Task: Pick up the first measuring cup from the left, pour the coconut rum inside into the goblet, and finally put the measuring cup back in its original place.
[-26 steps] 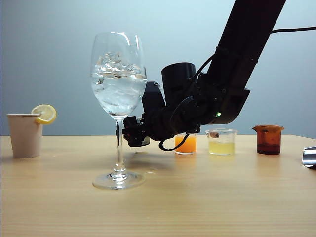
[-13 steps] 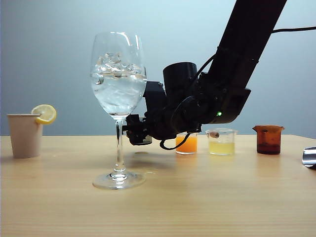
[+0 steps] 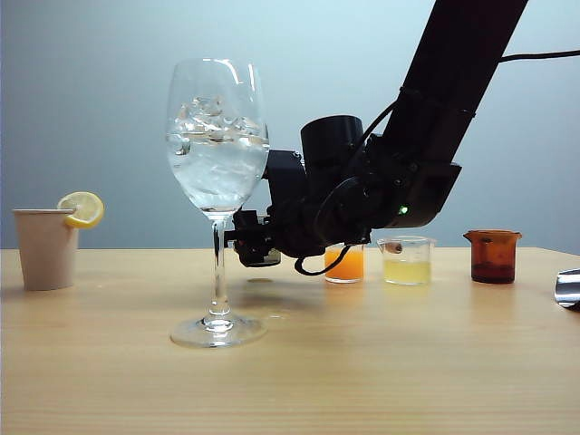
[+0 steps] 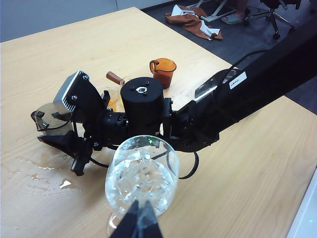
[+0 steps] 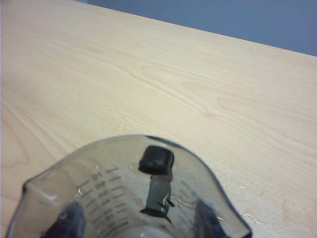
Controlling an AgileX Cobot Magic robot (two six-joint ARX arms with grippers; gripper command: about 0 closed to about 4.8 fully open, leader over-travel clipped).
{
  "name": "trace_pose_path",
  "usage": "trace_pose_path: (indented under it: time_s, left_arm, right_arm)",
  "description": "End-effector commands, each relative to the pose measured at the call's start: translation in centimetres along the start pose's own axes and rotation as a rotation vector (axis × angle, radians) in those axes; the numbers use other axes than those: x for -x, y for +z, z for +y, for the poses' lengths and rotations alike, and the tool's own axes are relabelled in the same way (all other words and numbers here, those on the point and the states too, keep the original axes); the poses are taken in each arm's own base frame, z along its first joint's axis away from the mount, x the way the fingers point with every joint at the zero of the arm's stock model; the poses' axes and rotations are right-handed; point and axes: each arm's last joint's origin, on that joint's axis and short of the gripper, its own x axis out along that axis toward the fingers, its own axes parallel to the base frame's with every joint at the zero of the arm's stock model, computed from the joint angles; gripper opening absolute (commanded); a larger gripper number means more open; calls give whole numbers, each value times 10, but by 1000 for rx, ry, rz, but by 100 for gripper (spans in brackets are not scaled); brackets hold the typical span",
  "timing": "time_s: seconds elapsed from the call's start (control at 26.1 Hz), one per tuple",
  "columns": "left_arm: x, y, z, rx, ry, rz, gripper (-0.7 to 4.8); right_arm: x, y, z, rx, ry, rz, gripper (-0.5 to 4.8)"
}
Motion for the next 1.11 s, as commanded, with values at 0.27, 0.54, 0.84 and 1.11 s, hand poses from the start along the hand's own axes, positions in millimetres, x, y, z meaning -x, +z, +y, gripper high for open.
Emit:
trace_pose_path:
  time_s: [0.27,0.54,0.84,1.11]
  left_arm:
    - [1,2,-1,-12,-4,-17,-6]
    - [1,2,-1,-12,-5,-17,-6]
    - [1,2,-1,-12,-5,-17,-6]
    - [1,2,-1,-12,-5,-17,-6]
  right_arm:
    - [0,3,2,-5,6,-15,213]
    - [0,3,4,-4,11,-14,279]
    - [0,2,4,-4,11,-6,334]
    - [0,1,4,-4,12,7,334]
